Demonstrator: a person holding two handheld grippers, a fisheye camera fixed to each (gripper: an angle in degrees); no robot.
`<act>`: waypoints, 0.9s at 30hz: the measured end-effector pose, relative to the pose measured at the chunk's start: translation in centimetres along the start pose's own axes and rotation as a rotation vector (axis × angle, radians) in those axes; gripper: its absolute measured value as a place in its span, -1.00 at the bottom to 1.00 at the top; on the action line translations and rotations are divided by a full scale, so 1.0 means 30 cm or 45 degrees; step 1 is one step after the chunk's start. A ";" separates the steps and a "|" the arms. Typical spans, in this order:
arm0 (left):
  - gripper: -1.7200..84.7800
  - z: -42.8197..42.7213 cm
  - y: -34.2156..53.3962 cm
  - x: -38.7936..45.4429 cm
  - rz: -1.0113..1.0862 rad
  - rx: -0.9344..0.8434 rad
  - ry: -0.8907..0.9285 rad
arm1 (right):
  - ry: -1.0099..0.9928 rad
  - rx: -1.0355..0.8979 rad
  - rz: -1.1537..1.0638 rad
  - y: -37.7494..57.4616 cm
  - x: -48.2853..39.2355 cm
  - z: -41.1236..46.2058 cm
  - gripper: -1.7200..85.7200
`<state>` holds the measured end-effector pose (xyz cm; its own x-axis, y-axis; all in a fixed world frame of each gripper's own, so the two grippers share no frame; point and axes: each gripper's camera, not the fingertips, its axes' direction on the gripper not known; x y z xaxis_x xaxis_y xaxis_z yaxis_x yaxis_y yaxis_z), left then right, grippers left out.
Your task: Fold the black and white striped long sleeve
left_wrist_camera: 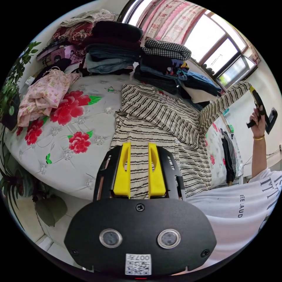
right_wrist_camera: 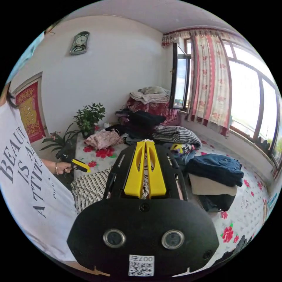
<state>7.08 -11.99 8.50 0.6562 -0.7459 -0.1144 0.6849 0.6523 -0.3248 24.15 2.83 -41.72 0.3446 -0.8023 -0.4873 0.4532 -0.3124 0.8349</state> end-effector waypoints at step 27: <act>-0.96 0.371 -0.149 0.254 0.239 -0.438 0.006 | -0.206 -0.924 0.128 0.622 -0.029 0.966 -0.86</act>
<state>12.53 -19.09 19.54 0.7582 -0.6188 -0.2055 0.4064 0.6949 -0.5932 8.48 -17.05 -18.29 0.3134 -0.8914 -0.3273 0.8735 0.1353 0.4677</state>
